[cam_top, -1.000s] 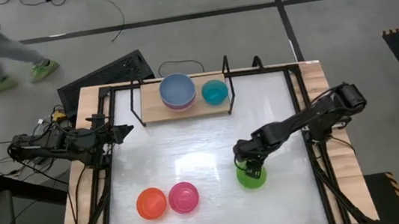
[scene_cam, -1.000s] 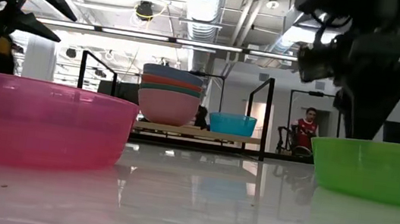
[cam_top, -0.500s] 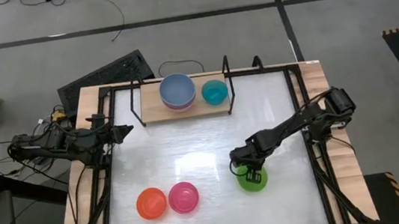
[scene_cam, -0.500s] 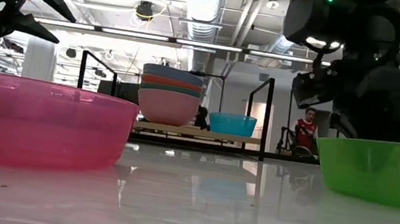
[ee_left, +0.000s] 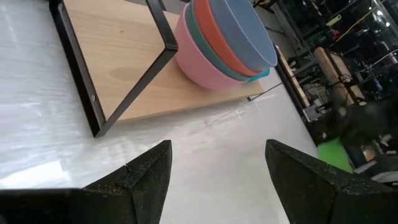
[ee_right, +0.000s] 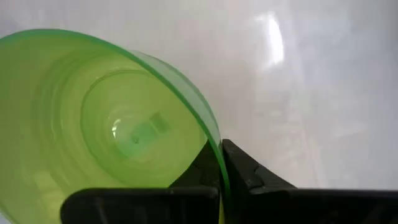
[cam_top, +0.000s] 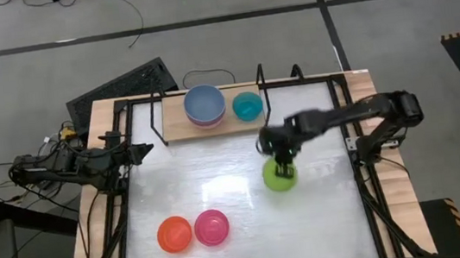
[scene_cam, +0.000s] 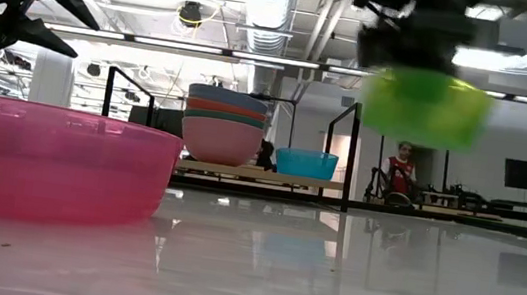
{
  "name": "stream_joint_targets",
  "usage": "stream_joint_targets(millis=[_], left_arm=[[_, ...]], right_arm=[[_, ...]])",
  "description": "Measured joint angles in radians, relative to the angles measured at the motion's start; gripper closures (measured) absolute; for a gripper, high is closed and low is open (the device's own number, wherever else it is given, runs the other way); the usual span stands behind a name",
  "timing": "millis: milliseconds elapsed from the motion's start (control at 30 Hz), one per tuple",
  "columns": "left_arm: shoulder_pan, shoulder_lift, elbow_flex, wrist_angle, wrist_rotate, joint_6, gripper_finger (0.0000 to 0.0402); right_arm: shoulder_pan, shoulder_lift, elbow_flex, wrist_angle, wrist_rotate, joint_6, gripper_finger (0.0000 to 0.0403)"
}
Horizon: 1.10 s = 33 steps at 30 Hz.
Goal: Place and stack bowls onto a shelf
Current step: Stack the green bowl on top of the light blue bowl on the shelf
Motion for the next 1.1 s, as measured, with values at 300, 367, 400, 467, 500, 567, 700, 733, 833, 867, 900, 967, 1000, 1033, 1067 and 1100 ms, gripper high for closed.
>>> stream_joint_targets(millis=[300, 367, 400, 467, 500, 567, 700, 733, 833, 867, 900, 967, 1000, 1033, 1067, 1100], left_arm=[[0.000, 0.000, 0.000, 0.000, -0.005, -0.011, 0.0157], [0.000, 0.000, 0.000, -0.001, -0.006, -0.012, 0.0157], [0.000, 0.000, 0.000, -0.001, -0.008, -0.013, 0.0157], [0.000, 0.000, 0.000, -0.007, -0.011, -0.017, 0.0157], [0.000, 0.000, 0.000, -0.012, -0.014, -0.019, 0.0157], [0.000, 0.000, 0.000, -0.014, -0.015, -0.029, 0.0157], [0.000, 0.000, 0.000, -0.017, -0.027, -0.034, 0.0157], [0.000, 0.000, 0.000, -0.017, -0.030, -0.034, 0.0157], [0.000, 0.000, 0.000, -0.018, -0.049, -0.043, 0.0157], [0.000, 0.000, 0.000, -0.020, -0.052, -0.047, 0.0157], [0.000, 0.000, 0.000, -0.023, -0.058, -0.049, 0.0157], [0.000, 0.000, 0.000, -0.023, -0.068, -0.051, 0.0157], [0.000, 0.000, 0.000, -0.023, -0.071, -0.055, 0.0157], [0.000, 0.000, 0.000, -0.023, -0.076, -0.058, 0.0157], [0.000, 0.000, 0.000, -0.023, -0.083, -0.060, 0.0157], [0.000, 0.000, 0.000, -0.023, -0.092, -0.061, 0.0157]], right_arm=[[-0.187, 0.028, 0.344, -0.003, -0.001, -0.253, 0.0381], [-0.217, 0.044, 0.417, 0.023, -0.001, -0.306, 0.0381], [-0.233, 0.048, 0.446, 0.016, -0.001, -0.334, 0.0381], [-0.257, 0.073, 0.503, 0.029, -0.001, -0.384, 0.0381], [-0.273, 0.082, 0.532, 0.052, -0.001, -0.407, 0.0381], [-0.306, 0.106, 0.575, 0.045, -0.002, -0.455, 0.0381], [-0.359, 0.176, 0.652, 0.084, 0.000, -0.546, 0.0381], [-0.369, 0.194, 0.667, 0.077, -0.001, -0.569, 0.0381], [-0.395, 0.250, 0.724, 0.115, 0.000, -0.629, 0.0381], [-0.406, 0.266, 0.739, 0.100, 0.000, -0.652, 0.0381], [-0.417, 0.283, 0.756, 0.098, 0.000, -0.670, 0.0381], [-0.438, 0.311, 0.789, 0.112, 0.000, -0.702, 0.0381], [-0.450, 0.320, 0.801, 0.104, 0.000, -0.716, 0.0381], [-0.462, 0.326, 0.812, 0.103, 0.000, -0.731, 0.0381], [-0.473, 0.328, 0.818, 0.109, 0.000, -0.748, 0.0381], [-0.483, 0.332, 0.824, 0.109, -0.001, -0.769, 0.0381]])
